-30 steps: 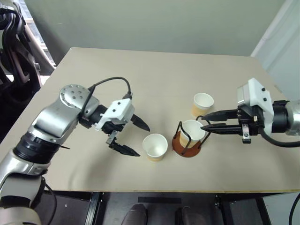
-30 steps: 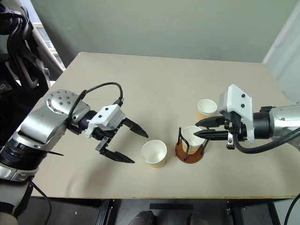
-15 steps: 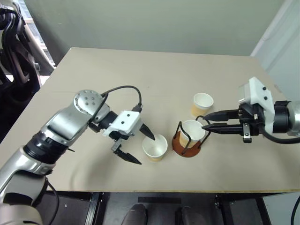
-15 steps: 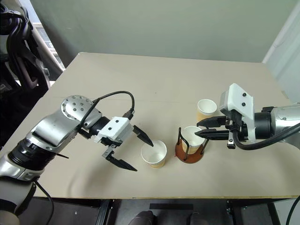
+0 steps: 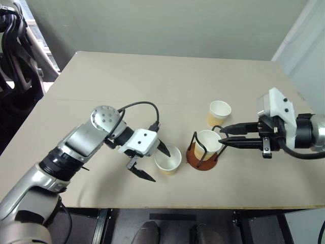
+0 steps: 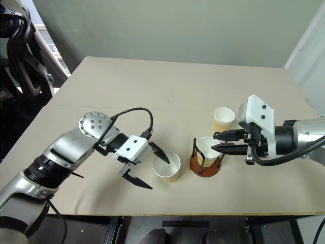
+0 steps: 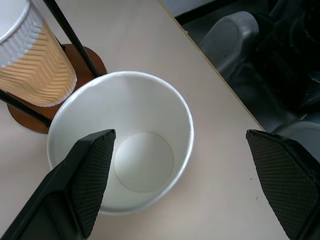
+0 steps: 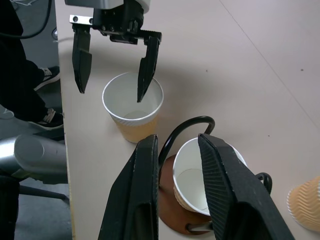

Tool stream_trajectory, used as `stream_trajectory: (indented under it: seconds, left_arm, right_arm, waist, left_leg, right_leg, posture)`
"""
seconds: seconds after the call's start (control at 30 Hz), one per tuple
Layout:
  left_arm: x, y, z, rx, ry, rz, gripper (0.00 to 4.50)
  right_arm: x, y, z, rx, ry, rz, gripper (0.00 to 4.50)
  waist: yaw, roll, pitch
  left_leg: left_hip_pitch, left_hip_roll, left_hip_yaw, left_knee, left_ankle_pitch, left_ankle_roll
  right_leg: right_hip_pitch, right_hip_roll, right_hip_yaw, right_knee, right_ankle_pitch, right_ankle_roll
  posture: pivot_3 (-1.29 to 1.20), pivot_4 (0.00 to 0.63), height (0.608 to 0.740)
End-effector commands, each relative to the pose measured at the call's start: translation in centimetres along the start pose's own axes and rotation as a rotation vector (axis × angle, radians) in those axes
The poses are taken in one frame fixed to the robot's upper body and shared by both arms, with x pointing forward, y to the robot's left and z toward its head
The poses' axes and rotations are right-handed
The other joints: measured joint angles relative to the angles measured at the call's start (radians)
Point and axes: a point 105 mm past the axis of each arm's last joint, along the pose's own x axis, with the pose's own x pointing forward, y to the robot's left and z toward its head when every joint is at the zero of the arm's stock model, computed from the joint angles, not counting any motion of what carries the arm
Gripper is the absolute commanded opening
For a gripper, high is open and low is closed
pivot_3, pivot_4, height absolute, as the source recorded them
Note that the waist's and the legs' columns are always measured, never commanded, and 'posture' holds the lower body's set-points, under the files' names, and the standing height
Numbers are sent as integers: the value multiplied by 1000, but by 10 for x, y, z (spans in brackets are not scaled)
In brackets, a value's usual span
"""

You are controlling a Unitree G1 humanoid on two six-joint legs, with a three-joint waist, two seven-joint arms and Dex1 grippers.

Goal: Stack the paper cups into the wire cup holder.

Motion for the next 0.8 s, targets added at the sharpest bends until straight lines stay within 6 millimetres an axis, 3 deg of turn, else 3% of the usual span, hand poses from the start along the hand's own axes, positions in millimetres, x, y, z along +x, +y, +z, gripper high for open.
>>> stream_trajectory:
  seconds: [0.03, 0.23, 0.43, 0.67, 0.8]
  left_arm:
    - [-3, -1, 2, 38, 9, -5, 4124]
    - [-3, -1, -2, 28, 18, -3, 2251]
    - [-4, -2, -3, 17, 13, 0, 93]
    - [-11, 5, 1, 14, -7, 27, 40]
    - [-26, 16, 18, 2, -68, 66, 40]
  right_arm:
    - [-6, 0, 10, -42, -27, -30, 1214]
    - [-5, 1, 9, -37, -28, -26, 1214]
    - [-4, 6, 0, -27, -21, -7, 1214]
    - [-9, -3, 0, 2, -59, -28, 1214]
    - [-14, -11, -4, 47, -66, -51, 1214]
  waist:
    - [-1, 0, 0]
    - [-1, 0, 0]
    - [0, 0, 0]
    - [-1, 0, 0]
    - [1, 0, 0]
  left_leg:
    - [0, 0, 0, 0, 0, 0]
    - [0, 0, 0, 0, 0, 0]
    - [0, 0, 0, 0, 0, 0]
    - [0, 0, 0, 0, 0, 0]
    - [0, 0, 0, 0, 0, 0]
  right_leg:
    - [0, 0, 0, 0, 0, 0]
    - [0, 0, 0, 4, 0, 0]
    - [0, 0, 0, 4, 0, 0]
    - [0, 0, 0, 4, 0, 0]
    - [0, 0, 0, 5, 0, 0]
  posture:
    - [0, 150, 740]
    - [0, 150, 740]
    - [0, 150, 740]
    - [0, 150, 740]
    - [0, 150, 740]
